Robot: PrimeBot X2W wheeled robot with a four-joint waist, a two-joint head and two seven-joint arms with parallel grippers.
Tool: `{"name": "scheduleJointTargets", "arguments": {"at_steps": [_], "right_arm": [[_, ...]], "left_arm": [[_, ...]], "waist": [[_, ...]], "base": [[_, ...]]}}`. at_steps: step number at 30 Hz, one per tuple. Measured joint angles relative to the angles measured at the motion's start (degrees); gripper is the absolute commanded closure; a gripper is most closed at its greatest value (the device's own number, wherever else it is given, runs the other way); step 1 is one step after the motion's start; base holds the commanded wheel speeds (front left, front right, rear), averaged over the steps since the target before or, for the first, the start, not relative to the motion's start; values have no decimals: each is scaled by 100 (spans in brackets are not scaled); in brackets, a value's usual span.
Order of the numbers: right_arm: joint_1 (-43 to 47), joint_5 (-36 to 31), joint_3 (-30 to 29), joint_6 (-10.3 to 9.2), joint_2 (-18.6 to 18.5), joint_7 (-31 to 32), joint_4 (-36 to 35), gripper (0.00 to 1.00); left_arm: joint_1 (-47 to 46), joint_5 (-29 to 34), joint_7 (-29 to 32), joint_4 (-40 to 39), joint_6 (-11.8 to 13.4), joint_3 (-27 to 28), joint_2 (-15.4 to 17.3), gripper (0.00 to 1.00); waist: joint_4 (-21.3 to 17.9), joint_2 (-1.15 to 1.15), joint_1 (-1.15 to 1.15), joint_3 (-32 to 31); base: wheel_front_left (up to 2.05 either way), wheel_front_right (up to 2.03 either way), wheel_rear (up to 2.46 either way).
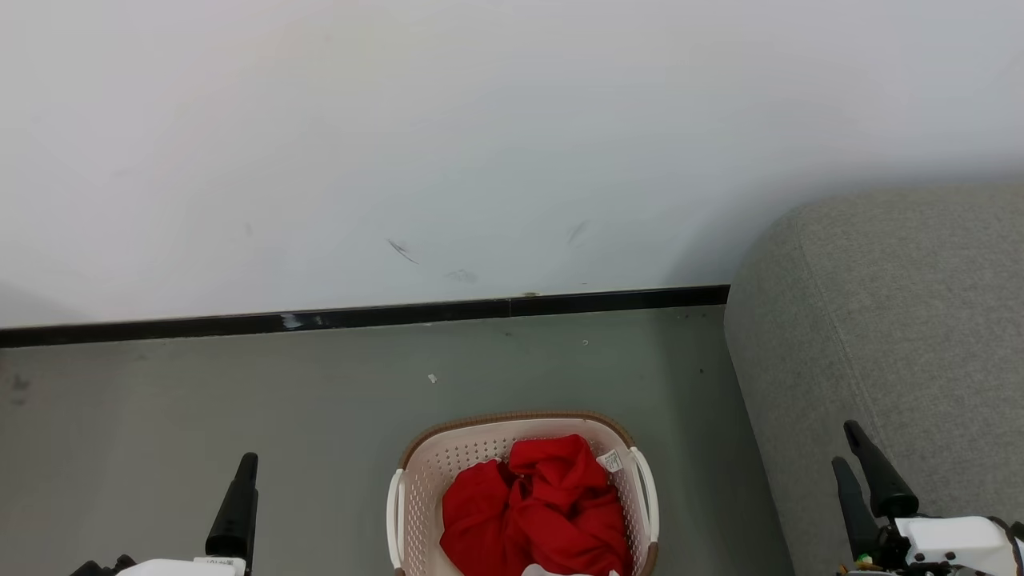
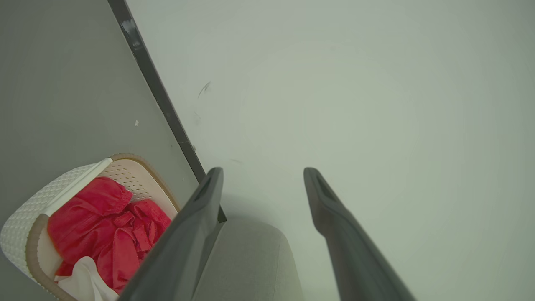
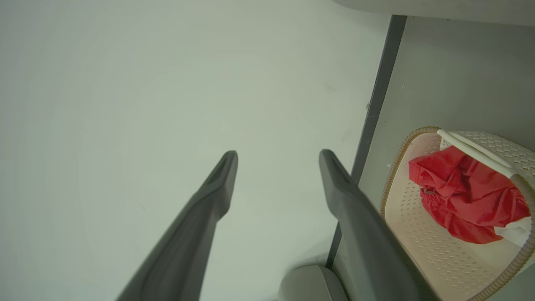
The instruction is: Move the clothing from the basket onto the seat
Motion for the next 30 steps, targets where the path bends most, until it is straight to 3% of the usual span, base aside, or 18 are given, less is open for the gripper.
{"name": "scheduleJointTargets", "arguments": {"at_steps": [16,30], "right_arm": [[16,-1672,-38,0,37,-190,-325,0],[124,-3555,36,1,89,-390,-528,0]], "left_arm": [[-12,1292,-336,-156,62,-355,191,0],[-20,2980,-593,-491,407,-666,350,0]], "waist": [[6,0,43,-57],[20,0,45,-93]], "base": [[0,0,0],[0,0,0]]}}
